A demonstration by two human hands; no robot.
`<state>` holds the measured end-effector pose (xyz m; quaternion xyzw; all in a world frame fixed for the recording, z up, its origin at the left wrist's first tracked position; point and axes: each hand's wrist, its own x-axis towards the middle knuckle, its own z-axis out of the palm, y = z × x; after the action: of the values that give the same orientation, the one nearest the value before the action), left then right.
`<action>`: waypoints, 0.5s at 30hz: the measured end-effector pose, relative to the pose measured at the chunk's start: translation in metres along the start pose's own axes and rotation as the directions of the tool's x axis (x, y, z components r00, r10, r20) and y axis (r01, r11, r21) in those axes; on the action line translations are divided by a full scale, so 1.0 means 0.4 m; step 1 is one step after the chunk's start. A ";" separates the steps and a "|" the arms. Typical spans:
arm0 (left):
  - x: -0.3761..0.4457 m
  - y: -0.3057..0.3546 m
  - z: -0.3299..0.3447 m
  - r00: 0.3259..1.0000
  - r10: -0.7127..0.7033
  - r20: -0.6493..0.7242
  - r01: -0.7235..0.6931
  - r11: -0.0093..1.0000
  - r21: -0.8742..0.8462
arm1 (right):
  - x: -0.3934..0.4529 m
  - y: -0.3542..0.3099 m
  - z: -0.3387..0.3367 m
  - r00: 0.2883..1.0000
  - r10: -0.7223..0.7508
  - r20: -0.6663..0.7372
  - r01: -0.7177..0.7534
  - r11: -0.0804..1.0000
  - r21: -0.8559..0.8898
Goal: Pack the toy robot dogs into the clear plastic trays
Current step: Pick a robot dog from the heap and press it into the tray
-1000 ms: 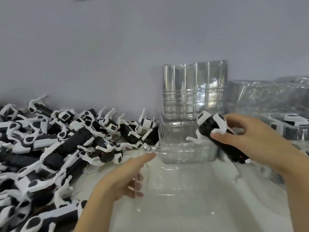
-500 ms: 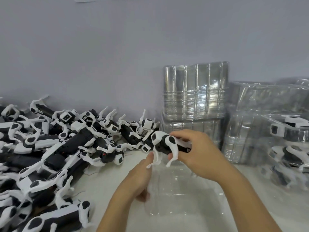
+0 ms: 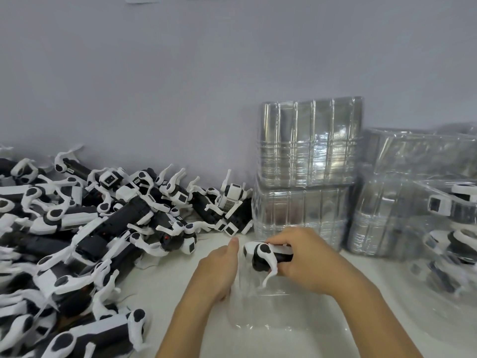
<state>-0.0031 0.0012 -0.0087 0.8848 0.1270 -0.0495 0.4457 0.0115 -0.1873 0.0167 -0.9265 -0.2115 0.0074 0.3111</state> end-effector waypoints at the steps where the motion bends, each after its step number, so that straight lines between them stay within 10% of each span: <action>1: 0.007 -0.005 0.001 1.000 0.016 -0.008 -0.015 0.999 0.044 | 0.000 0.002 0.004 1.000 0.002 -0.012 -0.003 1.000 -0.008; 3: 0.018 -0.013 0.006 0.998 0.050 -0.039 -0.048 0.998 0.049 | 0.000 0.004 0.009 1.000 0.003 -0.029 -0.003 1.000 -0.016; 8: 0.017 -0.009 0.029 0.989 0.120 0.081 -0.052 0.818 -0.573 | 0.001 -0.004 0.015 0.997 -0.010 -0.081 0.009 1.000 -0.007; 15: 0.031 -0.021 0.046 1.000 0.022 0.021 -0.003 0.747 -0.665 | 0.003 -0.043 0.034 0.995 -0.009 -0.096 -0.006 0.988 -0.157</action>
<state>0.0072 -0.0067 -0.0288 0.6683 0.1246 -0.0101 0.7334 0.0039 -0.1668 0.0157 -0.9473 -0.1968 -0.0541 0.2471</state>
